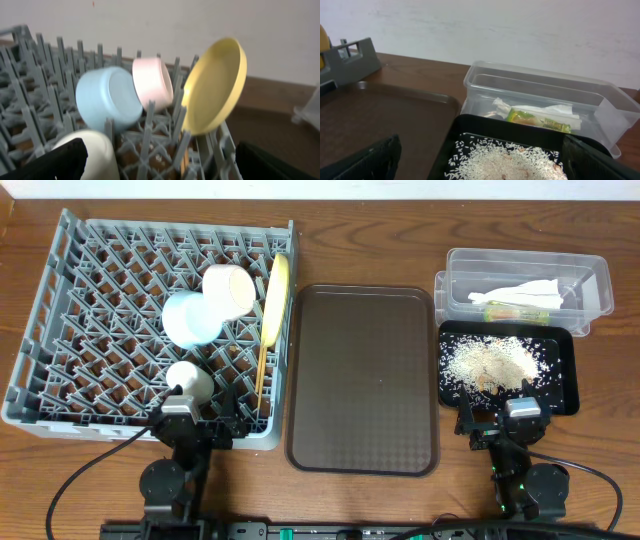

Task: Sort waste into correct bins and load items into the dishwasher

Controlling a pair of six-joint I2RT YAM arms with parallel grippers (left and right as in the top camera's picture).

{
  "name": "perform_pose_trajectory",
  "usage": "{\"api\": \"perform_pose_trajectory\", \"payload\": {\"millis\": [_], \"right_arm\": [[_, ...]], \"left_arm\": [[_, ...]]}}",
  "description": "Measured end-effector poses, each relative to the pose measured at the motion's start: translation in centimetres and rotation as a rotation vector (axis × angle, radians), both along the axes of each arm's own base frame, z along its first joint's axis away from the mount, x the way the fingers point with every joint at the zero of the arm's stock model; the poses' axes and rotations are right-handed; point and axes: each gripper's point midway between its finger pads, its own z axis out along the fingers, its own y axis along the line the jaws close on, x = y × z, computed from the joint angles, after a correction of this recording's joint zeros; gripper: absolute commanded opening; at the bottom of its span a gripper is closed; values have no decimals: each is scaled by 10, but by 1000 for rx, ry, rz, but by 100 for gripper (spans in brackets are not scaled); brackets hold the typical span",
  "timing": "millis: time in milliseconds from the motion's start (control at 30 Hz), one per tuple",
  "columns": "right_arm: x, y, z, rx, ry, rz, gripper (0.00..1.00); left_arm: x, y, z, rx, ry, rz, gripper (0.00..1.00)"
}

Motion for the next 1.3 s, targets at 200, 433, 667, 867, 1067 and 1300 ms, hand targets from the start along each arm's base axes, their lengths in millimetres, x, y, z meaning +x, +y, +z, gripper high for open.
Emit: {"api": "perform_pose_trajectory", "payload": {"millis": [200, 433, 667, 867, 1067, 1300], "right_arm": [[0, 0, 0, 0, 0, 0, 99], [0, 0, 0, 0, -1, 0, 99], [0, 0, 0, 0, 0, 0, 99], [0, 0, 0, 0, 0, 0, 99], [0, 0, 0, 0, 0, 0, 99], [0, 0, 0, 0, 0, 0, 99]], "left_arm": [[6, 10, 12, 17, -114, 59, 97], [5, 15, -13, 90, -17, 77, 97], [5, 15, -14, 91, -5, 76, 97], [5, 15, -14, 91, -5, 76, 98], [5, 15, -14, 91, -5, 76, 97], [5, 15, -14, 91, -5, 76, 97]]}}
